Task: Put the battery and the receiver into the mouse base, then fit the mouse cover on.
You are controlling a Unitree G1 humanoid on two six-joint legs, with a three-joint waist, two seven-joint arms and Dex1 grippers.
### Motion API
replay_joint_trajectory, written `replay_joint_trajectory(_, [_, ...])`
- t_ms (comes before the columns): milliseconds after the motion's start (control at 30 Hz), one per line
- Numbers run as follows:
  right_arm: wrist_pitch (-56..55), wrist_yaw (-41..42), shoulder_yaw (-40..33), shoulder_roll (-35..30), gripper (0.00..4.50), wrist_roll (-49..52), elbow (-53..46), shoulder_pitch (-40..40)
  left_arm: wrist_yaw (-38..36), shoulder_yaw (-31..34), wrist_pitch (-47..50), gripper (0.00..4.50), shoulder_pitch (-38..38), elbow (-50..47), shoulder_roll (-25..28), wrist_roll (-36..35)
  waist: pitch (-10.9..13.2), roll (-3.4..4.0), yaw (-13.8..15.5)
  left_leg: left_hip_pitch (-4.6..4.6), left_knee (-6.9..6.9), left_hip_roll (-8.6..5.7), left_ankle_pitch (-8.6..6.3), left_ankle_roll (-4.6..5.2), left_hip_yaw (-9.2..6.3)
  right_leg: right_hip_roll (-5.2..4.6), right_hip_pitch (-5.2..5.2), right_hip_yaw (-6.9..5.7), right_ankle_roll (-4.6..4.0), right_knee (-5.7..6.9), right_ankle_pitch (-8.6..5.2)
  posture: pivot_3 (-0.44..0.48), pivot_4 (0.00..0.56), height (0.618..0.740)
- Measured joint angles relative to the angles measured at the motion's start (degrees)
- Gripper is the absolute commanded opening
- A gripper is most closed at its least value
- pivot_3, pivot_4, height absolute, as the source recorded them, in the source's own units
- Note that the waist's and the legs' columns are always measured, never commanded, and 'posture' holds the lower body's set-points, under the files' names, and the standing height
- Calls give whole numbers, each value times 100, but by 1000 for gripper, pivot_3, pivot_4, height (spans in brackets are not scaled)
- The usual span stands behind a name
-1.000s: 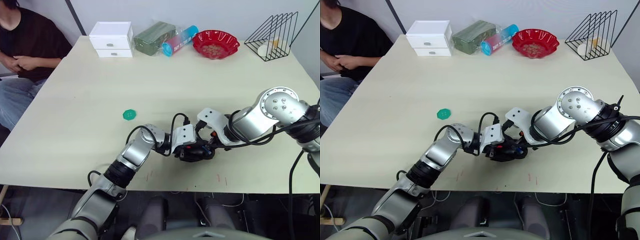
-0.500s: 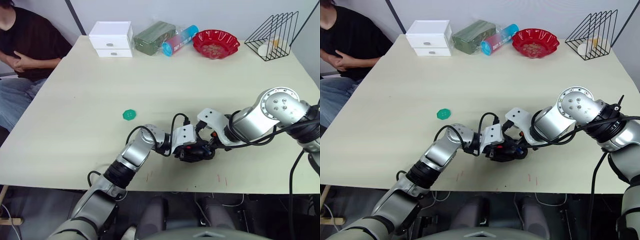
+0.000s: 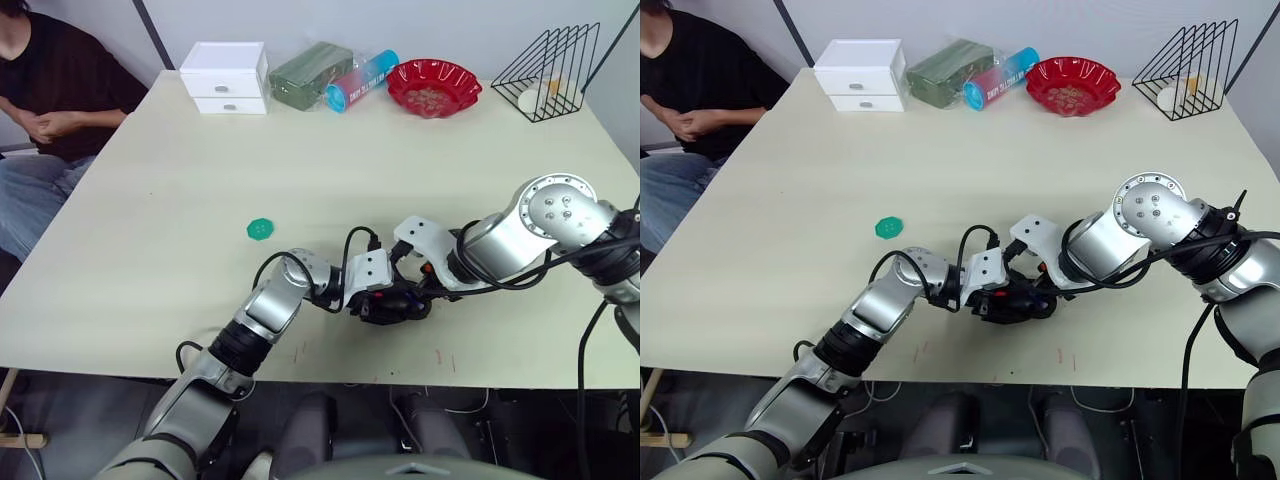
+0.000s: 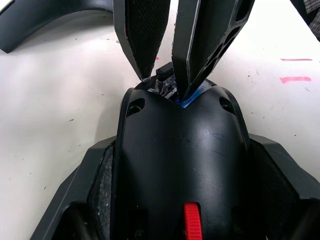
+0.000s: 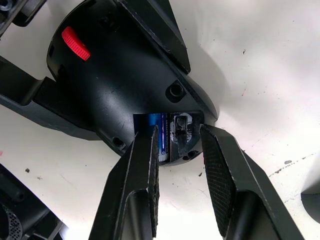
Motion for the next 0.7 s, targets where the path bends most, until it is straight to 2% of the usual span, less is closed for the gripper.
replay_joint_trajectory(700, [27,1161,-213,-952,1333,-55,-625,-32,-70,-16,-89,2964,-24,44,-37,-2,7,4,74,-17,-13,-2,0,0,-2,-5,-12,-7,0,-11,0,0,150,740])
